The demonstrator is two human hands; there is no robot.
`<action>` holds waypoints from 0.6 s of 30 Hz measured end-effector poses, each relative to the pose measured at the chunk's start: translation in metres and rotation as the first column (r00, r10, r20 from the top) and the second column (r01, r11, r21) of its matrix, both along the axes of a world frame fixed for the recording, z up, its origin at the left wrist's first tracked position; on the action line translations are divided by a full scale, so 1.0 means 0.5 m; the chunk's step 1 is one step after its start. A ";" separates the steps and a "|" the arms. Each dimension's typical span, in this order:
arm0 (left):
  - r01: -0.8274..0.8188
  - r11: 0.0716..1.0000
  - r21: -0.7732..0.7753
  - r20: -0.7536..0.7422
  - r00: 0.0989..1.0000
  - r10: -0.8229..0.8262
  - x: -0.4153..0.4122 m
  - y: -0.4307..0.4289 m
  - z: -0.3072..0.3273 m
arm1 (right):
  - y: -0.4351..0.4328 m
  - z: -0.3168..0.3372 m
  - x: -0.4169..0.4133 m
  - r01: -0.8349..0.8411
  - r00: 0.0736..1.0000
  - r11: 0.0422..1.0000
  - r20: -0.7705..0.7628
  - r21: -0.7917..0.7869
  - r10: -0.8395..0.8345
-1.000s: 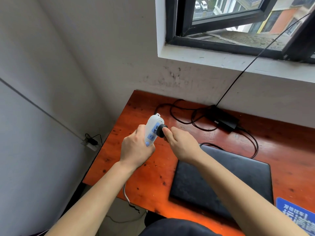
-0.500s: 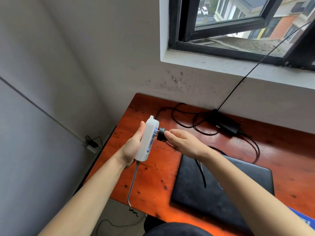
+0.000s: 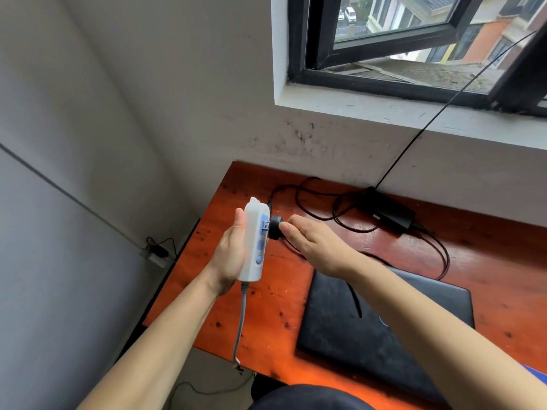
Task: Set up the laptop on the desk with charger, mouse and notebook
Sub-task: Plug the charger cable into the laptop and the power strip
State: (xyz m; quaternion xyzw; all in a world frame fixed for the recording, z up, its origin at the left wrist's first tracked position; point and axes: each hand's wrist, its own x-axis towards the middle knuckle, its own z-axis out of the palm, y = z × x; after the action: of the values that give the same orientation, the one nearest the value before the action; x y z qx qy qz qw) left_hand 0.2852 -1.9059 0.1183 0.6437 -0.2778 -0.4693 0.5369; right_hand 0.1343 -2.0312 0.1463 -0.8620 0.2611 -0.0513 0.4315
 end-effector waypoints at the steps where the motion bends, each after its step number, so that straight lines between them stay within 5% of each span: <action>1: 0.001 1.000 -0.003 0.028 1.000 -0.001 0.001 -0.004 0.005 | 0.006 -0.005 -0.001 0.022 1.000 1.000 0.004 0.021 -0.022; 6: 0.057 0.995 0.082 0.311 0.947 -0.080 0.001 -0.021 0.018 | 0.017 -0.021 -0.001 0.003 0.998 0.994 -0.061 -0.105 -0.009; 18: 0.143 0.986 0.088 0.252 0.954 -0.161 0.006 -0.039 0.010 | -0.011 -0.054 -0.005 0.046 0.999 0.996 0.005 0.077 -0.047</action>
State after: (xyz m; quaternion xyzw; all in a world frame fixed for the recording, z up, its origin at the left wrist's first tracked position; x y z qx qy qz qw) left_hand 0.2881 -1.9257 0.1235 0.6942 -0.3775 -0.4307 0.4360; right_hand 0.1316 -2.0365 0.1195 -0.8382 0.2814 -0.0543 0.4640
